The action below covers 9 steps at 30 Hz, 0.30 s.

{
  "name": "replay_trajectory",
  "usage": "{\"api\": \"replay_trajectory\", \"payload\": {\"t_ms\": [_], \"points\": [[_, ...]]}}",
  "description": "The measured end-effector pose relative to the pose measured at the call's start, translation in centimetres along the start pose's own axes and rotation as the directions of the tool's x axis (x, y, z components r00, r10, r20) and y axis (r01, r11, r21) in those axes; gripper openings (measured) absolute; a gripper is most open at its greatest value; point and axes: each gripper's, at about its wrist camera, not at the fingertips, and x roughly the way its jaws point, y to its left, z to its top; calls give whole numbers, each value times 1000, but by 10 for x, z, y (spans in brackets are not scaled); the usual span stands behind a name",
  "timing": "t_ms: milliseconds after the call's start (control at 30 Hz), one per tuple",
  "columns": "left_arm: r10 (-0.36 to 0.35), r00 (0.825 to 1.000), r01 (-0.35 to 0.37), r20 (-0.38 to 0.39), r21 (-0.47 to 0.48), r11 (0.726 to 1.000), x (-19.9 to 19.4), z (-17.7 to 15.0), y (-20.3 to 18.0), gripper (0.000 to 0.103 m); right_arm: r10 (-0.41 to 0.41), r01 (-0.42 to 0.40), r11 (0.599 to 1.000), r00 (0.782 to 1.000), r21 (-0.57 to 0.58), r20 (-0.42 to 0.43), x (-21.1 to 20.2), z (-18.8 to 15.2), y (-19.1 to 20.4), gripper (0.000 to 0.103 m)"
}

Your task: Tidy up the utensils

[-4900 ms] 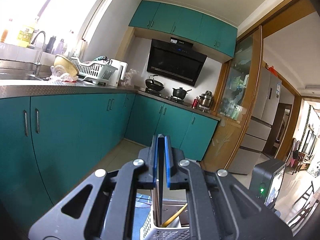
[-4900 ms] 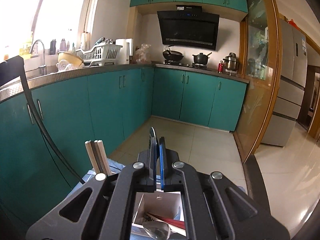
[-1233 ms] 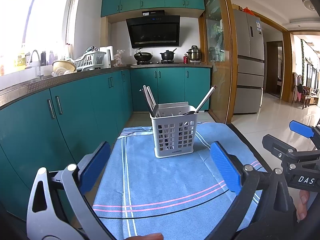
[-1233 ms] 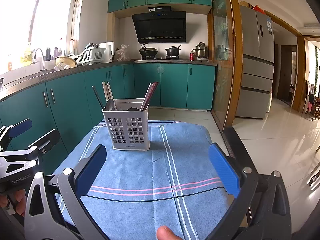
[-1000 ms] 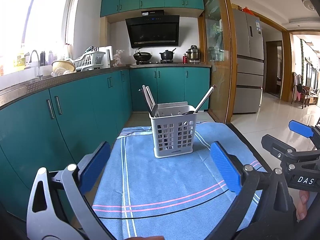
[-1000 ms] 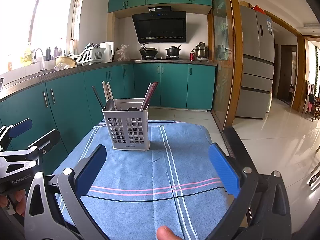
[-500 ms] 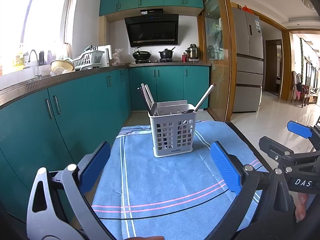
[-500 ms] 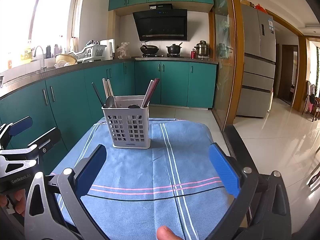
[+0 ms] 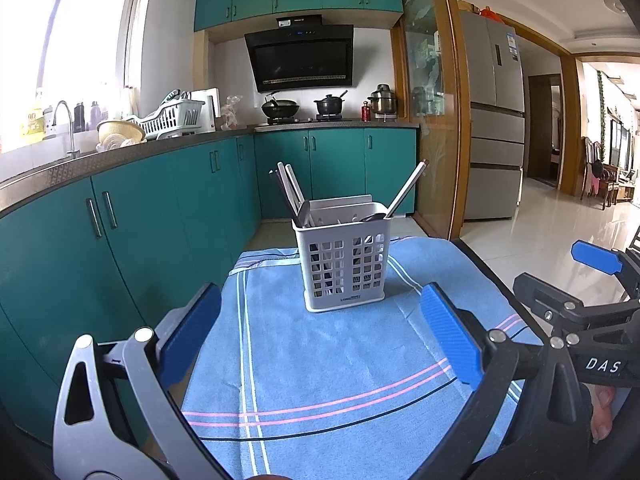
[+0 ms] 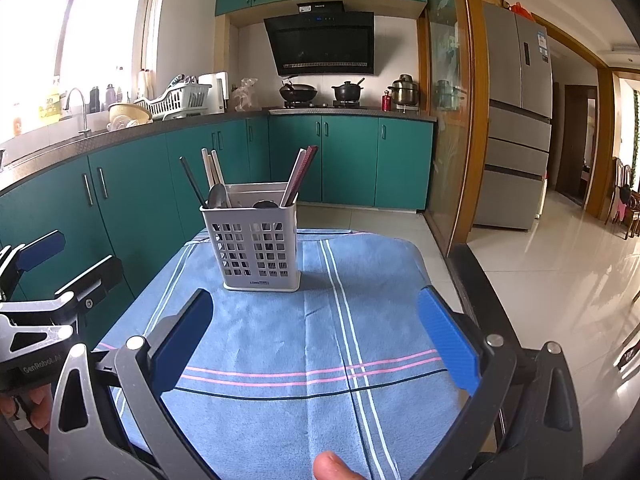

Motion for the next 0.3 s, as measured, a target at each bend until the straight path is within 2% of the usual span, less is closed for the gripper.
{"api": "replay_trajectory", "payload": {"t_ms": [300], "points": [[-1, 1000, 1, -25, -6, 1000, 5, -2, 0, 99, 2, -2, 1000, 1000, 6, -9, 4, -2, -2, 100]]}}
